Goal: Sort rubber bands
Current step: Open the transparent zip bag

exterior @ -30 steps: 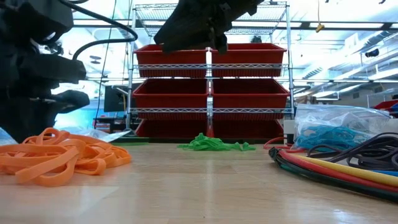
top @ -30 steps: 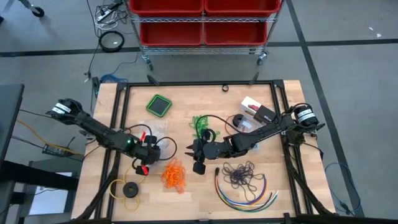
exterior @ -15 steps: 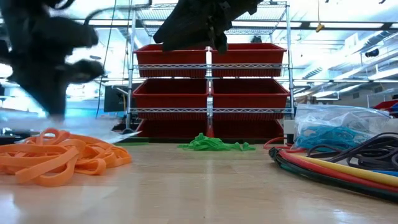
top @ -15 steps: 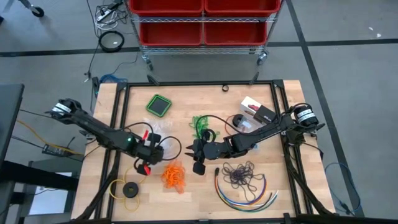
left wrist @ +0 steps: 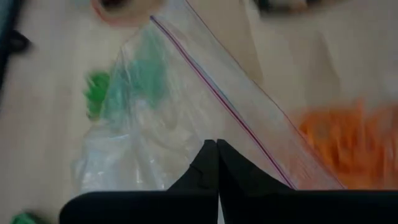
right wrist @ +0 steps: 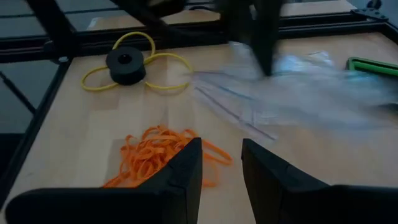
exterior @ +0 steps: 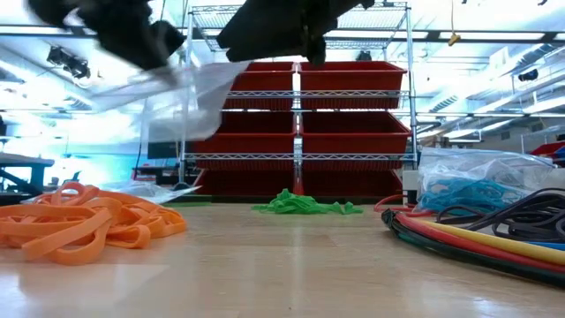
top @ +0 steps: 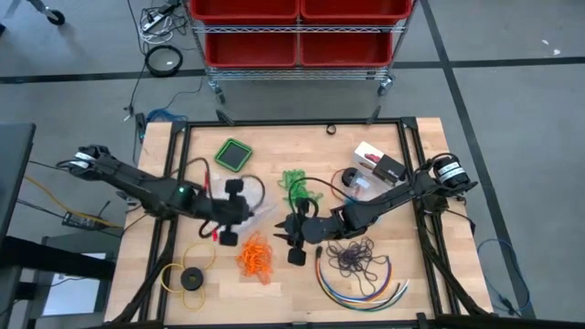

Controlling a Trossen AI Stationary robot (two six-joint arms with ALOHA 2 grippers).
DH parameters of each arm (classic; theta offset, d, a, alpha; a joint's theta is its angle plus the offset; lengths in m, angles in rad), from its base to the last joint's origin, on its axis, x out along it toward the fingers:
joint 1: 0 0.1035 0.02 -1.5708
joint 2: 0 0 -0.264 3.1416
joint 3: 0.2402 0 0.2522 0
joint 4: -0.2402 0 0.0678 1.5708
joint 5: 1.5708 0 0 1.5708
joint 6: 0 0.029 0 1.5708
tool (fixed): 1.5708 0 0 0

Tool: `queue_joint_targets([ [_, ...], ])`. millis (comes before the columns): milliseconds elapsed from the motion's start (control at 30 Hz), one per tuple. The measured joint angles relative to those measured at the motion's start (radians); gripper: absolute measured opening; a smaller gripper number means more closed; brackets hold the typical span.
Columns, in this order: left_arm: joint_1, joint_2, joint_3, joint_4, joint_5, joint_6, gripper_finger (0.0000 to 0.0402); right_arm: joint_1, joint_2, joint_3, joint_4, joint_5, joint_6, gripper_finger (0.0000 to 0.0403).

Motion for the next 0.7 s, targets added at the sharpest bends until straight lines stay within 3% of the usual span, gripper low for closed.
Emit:
queue_joint_targets([
  [233, 0.081, -0.061, -0.128, 0.375, 0.009, -0.005, 0.0000, 0.016, 0.000, 0.000, -0.046, 0.097, 0.147, 0.0100],
  [400, 0.089, -0.050, -0.238, 0.633, -0.045, -0.005, 0.0000, -0.015, 0.000, 0.000, -0.053, 0.099, 0.293, 0.0098],
  [700, 0.086, -0.049, -0.388, 0.856, -0.127, -0.034, 0.0000, -0.061, 0.000, 0.000, -0.047, 0.115, 0.343, 0.0095],
])
